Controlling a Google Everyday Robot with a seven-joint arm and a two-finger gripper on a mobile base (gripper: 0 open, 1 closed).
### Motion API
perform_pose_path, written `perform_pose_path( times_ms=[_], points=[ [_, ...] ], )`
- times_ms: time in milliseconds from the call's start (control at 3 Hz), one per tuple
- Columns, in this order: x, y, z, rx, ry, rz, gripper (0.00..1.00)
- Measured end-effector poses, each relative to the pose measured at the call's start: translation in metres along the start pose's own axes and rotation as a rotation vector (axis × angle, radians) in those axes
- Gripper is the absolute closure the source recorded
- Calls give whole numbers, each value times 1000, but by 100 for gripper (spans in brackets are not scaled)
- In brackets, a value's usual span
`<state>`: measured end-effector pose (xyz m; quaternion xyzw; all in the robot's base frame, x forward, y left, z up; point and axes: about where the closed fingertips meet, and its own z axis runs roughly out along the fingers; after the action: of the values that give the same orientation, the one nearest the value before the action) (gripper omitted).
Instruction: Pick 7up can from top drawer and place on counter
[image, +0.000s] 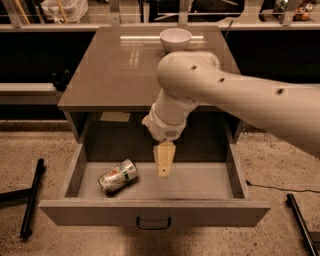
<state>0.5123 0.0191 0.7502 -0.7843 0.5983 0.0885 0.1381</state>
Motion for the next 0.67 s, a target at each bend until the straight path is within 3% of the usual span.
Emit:
perform_pose_path(
  times_ms=[667],
  points=[
    [-25, -23, 72, -11, 2, -55, 0]
  ],
)
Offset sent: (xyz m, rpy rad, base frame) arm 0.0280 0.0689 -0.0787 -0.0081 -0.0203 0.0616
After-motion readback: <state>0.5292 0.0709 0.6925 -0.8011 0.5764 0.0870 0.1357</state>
